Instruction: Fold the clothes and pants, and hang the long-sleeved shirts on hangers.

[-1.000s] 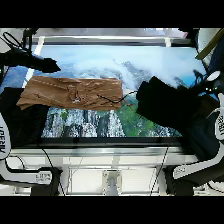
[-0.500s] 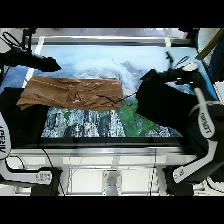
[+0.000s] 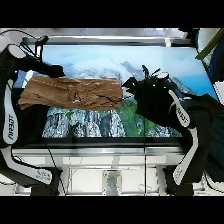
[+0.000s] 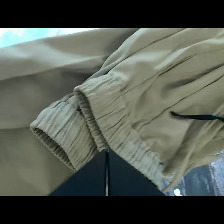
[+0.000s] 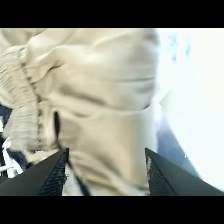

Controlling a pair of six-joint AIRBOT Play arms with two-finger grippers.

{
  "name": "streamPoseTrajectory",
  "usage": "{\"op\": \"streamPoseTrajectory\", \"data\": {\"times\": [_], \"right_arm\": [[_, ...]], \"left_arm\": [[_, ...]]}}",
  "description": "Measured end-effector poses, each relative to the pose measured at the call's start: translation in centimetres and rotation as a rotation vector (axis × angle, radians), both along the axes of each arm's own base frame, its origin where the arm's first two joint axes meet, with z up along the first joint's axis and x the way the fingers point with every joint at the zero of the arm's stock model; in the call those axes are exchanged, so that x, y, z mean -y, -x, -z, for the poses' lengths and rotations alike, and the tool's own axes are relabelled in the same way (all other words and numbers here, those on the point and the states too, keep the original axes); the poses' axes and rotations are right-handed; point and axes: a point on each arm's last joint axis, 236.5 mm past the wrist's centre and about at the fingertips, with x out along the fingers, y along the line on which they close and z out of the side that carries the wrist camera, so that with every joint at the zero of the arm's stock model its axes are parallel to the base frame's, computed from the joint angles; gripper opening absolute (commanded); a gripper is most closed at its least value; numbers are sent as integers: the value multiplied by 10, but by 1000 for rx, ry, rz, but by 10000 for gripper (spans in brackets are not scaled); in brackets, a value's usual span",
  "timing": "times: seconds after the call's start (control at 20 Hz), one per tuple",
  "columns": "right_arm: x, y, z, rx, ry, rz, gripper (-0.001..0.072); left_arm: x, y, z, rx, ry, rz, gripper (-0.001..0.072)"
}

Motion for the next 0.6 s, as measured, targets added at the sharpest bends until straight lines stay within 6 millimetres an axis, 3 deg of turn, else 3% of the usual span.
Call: {"op": "streamPoseTrajectory", "data": {"times": [0.15, 0.4, 0.45, 0.5, 0.55, 0.6], "right_arm": [[-12, 3, 17, -30, 38, -23, 542], [-39, 17, 29, -53, 72, -69, 538], [-47, 21, 30, -55, 77, -83, 425], [-53, 24, 31, -54, 82, -96, 165], [-59, 26, 29, -49, 83, -109, 37], [-65, 27, 25, -39, 81, -118, 28]], "left_arm": [[0, -2, 12, -22, 2, -1, 12], [0, -3, 17, -32, 3, -1, 12], [0, -3, 18, -33, 4, -1, 12], [0, -3, 18, -33, 4, -1, 12], [0, -3, 18, -34, 4, -1, 11], [0, -3, 18, -34, 4, -1, 12]]}}
